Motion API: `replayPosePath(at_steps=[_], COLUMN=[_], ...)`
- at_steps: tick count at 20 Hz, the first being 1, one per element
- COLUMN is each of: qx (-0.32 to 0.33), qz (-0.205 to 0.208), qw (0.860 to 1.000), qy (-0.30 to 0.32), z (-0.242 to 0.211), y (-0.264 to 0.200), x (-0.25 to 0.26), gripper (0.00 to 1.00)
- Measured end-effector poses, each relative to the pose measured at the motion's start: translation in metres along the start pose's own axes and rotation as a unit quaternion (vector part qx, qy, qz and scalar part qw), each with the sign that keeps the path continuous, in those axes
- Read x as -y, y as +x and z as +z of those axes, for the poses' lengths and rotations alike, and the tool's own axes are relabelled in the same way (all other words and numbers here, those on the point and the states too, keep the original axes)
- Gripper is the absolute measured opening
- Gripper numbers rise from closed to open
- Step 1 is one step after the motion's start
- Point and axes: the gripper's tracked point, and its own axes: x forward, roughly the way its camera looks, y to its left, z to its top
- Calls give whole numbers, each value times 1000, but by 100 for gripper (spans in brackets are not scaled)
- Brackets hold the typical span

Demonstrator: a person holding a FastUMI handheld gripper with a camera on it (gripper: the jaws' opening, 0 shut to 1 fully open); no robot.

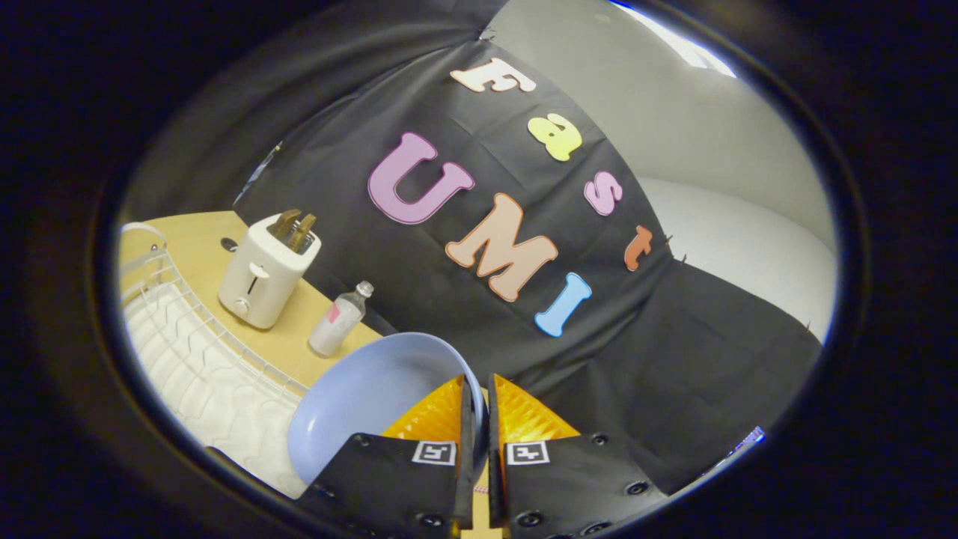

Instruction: Take the plate from the dish rack, then take the spoon from the basket and place it into the plate.

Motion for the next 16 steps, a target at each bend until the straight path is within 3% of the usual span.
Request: replayPosePath(at_steps=[7,16], qx=[2,3], qz=[19,11], qw=[998,996], qy=[51,86], z=[-1,-22], y=[2,6], x=[46,114], gripper=[11,11])
